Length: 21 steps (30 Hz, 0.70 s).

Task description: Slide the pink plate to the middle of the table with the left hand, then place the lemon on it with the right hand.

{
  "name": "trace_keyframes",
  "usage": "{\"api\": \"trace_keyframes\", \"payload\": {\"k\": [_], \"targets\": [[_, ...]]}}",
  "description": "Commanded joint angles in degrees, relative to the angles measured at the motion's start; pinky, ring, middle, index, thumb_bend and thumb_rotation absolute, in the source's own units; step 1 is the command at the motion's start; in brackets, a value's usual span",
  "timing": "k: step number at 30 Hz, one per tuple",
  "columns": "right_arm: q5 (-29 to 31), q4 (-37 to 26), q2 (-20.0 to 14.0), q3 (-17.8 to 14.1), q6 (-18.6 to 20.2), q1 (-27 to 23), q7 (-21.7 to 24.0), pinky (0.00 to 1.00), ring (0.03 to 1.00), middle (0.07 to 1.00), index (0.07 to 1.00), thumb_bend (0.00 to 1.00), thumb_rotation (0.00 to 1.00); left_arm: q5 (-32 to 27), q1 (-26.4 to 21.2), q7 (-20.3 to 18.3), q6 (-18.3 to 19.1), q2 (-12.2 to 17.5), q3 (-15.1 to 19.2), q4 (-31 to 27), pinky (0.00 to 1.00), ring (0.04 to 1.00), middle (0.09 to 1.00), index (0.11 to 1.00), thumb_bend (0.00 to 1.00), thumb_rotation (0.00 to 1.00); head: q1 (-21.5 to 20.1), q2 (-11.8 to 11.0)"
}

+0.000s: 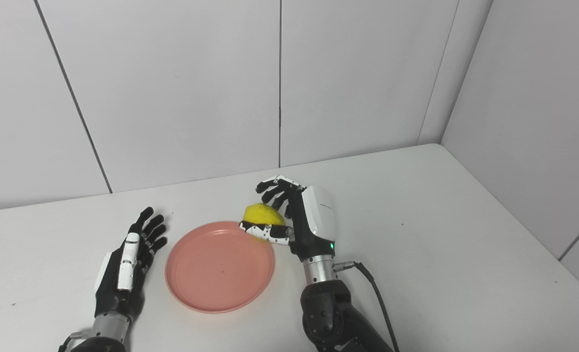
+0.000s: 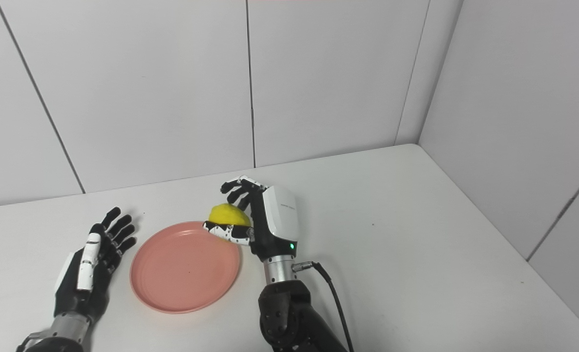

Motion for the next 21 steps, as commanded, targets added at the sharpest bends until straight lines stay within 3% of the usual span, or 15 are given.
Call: {"api": "trace_keyframes", "payload": {"k": [1, 5, 8, 12, 13, 16, 21], "targets": [[-0.67, -0.76, 0.44, 0.65, -3.5, -2.48, 0.45, 0.29, 0.371, 0.464, 0.544, 0.51, 0.0, 0.82, 0.65, 0.75, 0.49, -0.6, -0.59, -0.71, 0.89, 0.909, 0.905, 0.903, 0.36, 1.0, 0.45, -0.06], [-0.16, -0.07, 0.8, 2.04, -4.31, -2.14, 2.25, 0.34, 0.388, 0.467, 0.545, 0.51, 0.0, 1.12, 0.97, 1.24, 0.7, -1.06, -0.85, -1.48, 0.89, 0.908, 0.906, 0.902, 0.34, 1.0, 2.73, 0.3], [-1.85, 0.26, 0.51, 3.52, -4.74, -1.97, 2.22, 0.17, 0.416, 0.485, 0.495, 0.52, 0.0, 1.9, 1.35, 2.04, 1.06, -1.73, -1.14, -2.53, 0.9, 0.906, 0.904, 0.892, 0.34, 1.0, 5.76, 0.79], [-0.32, 0.06, 0.55, 4.26, -5.15, -1.12, 4.87, 0.14, 0.426, 0.488, 0.488, 0.52, 0.0, 2.2, 1.88, 3.95, 1.93, -3.37, -1.02, -3.77, 0.89, 0.9, 0.897, 0.879, 0.35, 1.0, 9.75, 1.21], [-0.03, -0.16, 0.52, 4.35, -5.12, -0.87, 5.76, 0.15, 0.423, 0.49, 0.488, 0.52, 0.0, 2.05, 1.99, 4.52, 2.28, -3.92, -0.84, -4.03, 0.89, 0.893, 0.888, 0.865, 0.35, 0.92, 9.75, 1.21], [-0.15, -0.57, -0.06, 4.77, -5.84, -0.16, 7.3, 0.15, 0.424, 0.489, 0.487, 0.52, 0.0, 2.67, 2.35, 5.62, 2.76, -5.31, -1.28, -4.91, 0.88, 0.889, 0.88, 0.853, 0.35, 0.86, 14.75, 1.72], [0.57, -0.13, -1.59, 4.99, -7.63, 1.1, 9.47, 0.16, 0.416, 0.491, 0.487, 0.52, 0.0, 6.64, 2.63, 6.56, 3.01, -5.97, -4.26, -5.62, 0.88, 0.889, 0.888, 0.876, 0.35, 0.99, 22.39, 2.03]]}}
